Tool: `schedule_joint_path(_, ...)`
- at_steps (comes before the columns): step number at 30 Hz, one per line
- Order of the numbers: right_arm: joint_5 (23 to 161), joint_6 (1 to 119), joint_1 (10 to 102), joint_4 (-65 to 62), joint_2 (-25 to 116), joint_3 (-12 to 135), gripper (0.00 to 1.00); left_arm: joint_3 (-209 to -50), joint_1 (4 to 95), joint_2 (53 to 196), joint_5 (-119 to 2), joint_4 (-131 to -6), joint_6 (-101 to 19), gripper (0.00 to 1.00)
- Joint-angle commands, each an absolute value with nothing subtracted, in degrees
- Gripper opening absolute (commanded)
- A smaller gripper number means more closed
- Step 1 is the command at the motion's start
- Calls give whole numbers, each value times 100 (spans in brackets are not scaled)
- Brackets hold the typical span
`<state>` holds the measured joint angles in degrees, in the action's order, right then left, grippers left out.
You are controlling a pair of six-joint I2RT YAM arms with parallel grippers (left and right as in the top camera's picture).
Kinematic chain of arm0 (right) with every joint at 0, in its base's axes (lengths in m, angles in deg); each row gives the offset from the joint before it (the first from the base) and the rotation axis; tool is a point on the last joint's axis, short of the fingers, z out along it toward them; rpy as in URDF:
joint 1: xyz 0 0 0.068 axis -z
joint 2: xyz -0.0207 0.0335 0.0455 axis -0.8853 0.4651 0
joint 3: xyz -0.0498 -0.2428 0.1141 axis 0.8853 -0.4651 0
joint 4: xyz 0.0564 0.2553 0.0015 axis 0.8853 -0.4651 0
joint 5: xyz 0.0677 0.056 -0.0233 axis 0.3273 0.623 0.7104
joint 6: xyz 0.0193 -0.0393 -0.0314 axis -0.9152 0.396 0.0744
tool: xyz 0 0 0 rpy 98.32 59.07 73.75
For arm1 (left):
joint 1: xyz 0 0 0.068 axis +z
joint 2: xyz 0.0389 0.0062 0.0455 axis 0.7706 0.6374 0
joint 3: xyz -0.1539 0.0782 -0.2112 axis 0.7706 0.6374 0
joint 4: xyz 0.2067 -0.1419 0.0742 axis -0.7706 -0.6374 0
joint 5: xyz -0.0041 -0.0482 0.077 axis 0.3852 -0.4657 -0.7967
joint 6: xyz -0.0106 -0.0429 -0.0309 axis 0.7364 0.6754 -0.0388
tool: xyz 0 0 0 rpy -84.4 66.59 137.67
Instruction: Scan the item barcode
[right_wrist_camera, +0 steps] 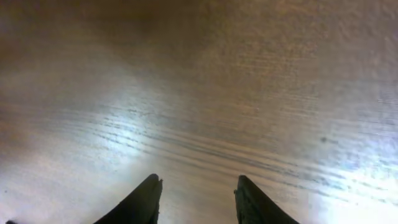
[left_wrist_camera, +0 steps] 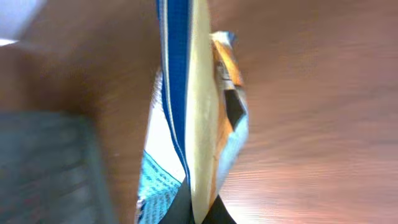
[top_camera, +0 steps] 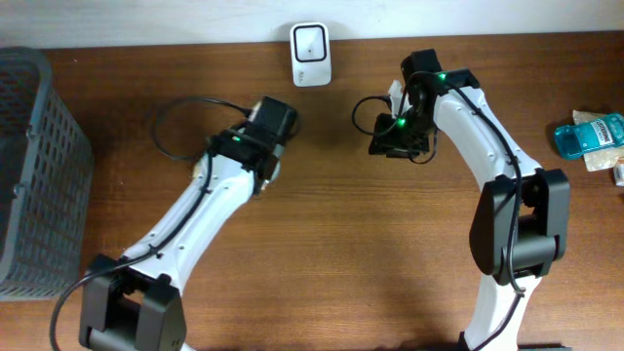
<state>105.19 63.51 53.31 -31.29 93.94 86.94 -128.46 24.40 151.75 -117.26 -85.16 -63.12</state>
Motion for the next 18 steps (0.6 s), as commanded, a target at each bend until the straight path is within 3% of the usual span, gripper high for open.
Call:
schedule_joint_path(1,10539,6436,5655,-3326,9359,8786,41,-12940,2250,15184,-9781,-8512,-5811,20)
schedule_joint_path(2,10650,6456,5771,-3433,9359,8845,43,-12940,2244,15184,-9344,-8510,-5805,35)
schedule_joint_path(4,11155,6712,6037,-3730,9359,9044,46,-12940,2244,15184,-8614,-8462,-5805,41)
schedule_joint_path(5,11426,6849,6142,-3868,9359,9140,47,-12940,2244,15184,-8424,-8394,-5805,52)
schedule_joint_path(6,11706,6978,6223,-3999,9359,9236,47,-12940,2244,15182,-8334,-8293,-5803,78)
schedule_joint_path(7,11916,7090,6262,-4084,9359,9291,47,-12953,2246,15179,-8308,-8217,-5805,81)
schedule_joint_path(12,12316,7352,6004,-4246,9362,9337,46,-13467,2755,15179,-8443,-8282,-5446,80)
schedule_joint_path(13,12318,7343,5753,-4154,9362,9337,39,-13622,3186,15179,-8592,-8295,-5420,70)
schedule_joint_path(15,12318,7206,5484,-3986,9377,9337,30,-13624,3522,15182,-8937,-8311,-5418,62)
schedule_joint_path(18,12292,6456,4811,-3297,9447,9252,24,-13620,4158,15221,-9643,-8674,-5138,57)
